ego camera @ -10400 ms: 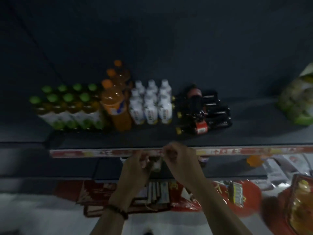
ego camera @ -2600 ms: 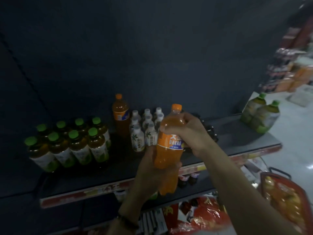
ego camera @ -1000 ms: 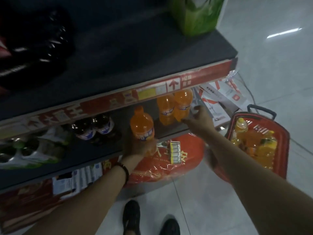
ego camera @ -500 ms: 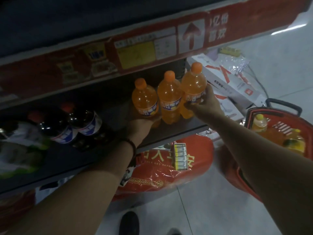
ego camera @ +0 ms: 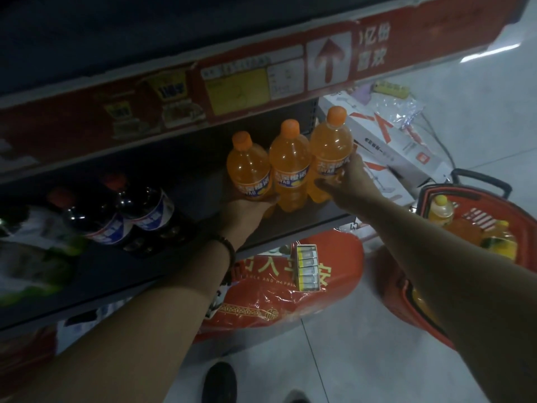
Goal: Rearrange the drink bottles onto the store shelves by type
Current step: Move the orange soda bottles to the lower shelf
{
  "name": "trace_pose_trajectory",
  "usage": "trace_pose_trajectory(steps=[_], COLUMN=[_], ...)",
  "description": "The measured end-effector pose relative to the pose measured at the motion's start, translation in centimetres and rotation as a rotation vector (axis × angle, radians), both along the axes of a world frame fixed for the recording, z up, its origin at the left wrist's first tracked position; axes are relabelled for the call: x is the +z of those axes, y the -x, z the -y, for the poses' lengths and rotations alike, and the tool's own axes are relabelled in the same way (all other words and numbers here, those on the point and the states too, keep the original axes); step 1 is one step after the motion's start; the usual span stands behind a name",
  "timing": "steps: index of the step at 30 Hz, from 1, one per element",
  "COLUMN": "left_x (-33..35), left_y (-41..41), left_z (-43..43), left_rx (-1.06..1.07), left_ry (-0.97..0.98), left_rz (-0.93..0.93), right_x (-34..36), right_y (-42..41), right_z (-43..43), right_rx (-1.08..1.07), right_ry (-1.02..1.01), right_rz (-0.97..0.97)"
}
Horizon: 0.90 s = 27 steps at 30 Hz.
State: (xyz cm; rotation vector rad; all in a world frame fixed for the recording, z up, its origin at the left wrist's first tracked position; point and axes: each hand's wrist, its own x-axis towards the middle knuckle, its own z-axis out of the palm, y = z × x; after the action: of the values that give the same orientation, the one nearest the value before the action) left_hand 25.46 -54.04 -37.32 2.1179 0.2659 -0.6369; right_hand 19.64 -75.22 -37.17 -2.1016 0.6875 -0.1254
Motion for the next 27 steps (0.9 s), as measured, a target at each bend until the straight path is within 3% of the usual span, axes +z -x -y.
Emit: trace_pose_trajectory(steps=[6, 13, 17, 22, 27], left_x=[3.5, 14.5, 23.5, 33.2, 39.2], left_y=[2.3, 9.2, 13.1, 15.4, 14.6], left_z=[-2.4, -11.8, -18.3, -27.6, -36.7], left_rx=[0.022, -0.379, -0.473, -0.395, -0.315], left_ry=[0.07, -0.157, -0.266, -0.343, -0.359], left_rz=[0.144, 0.03, 0.151, 0.296, 0.392], right_x=[3.3, 13.7, 22.3, 31.8, 38.2], right_y=[3.2, 8.0, 9.8, 10.5, 9.0], right_z=[-3.0, -11.4, -18.4, -27.1, -35.6], right_rx=[-0.024, 0.333, 0.533, 0.74, 0.729], right_ry=[0.0, 0.117, 0.153, 0.152, 0.149], right_rz=[-0.148, -0.362, -0.232, -0.194, -0.034])
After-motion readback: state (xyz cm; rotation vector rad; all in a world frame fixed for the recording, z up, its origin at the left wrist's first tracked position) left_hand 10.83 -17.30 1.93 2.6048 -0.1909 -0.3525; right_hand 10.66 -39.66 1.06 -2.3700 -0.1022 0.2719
